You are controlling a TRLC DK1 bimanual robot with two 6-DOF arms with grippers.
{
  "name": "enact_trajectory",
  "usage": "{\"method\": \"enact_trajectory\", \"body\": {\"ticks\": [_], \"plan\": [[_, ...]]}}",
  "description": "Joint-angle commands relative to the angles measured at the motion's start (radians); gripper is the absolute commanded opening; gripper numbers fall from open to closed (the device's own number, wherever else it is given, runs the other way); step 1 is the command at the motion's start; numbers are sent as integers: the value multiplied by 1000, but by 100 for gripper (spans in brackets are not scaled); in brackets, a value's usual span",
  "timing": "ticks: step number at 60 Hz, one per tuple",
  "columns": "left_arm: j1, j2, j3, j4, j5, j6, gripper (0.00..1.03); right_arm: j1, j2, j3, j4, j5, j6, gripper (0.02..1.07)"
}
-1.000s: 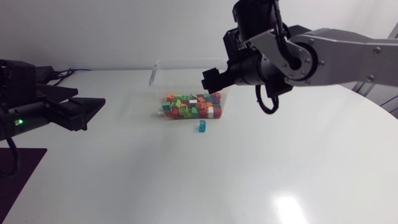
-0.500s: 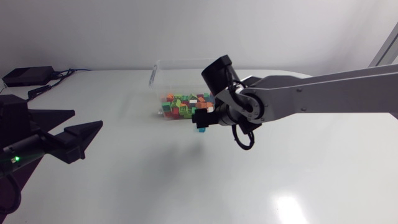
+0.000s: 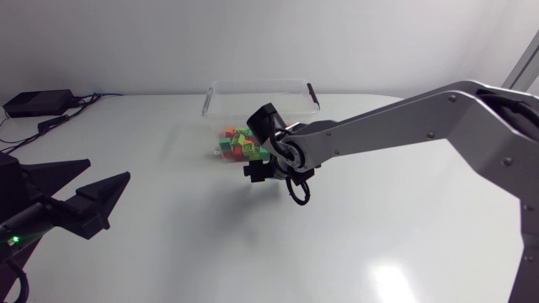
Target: Place the duplo bricks in the container
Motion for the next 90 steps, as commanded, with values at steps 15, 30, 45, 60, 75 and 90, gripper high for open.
{"method": "enact_trajectory", "body": {"ticks": [15, 30, 45, 60, 75, 90], "plan": [[21, -122, -55, -28, -14, -43, 97, -19, 160, 182, -103, -10, 140, 89], [30, -245, -98, -42, -15, -69, 96, -39, 222, 241, -122, -3, 158, 78], [33, -337, -124, -65, -38, -79, 96, -30, 237, 236, -106, 30, 160, 44], [33, -394, -133, -101, -41, -92, 96, -21, 237, 216, -83, 41, 144, 36], [52, -397, -120, -151, -43, -92, 94, -10, 197, 164, -43, 43, 124, 32], [76, -397, -120, -176, -52, -107, 94, 18, 25, 11, 13, 50, 94, 32]]}}
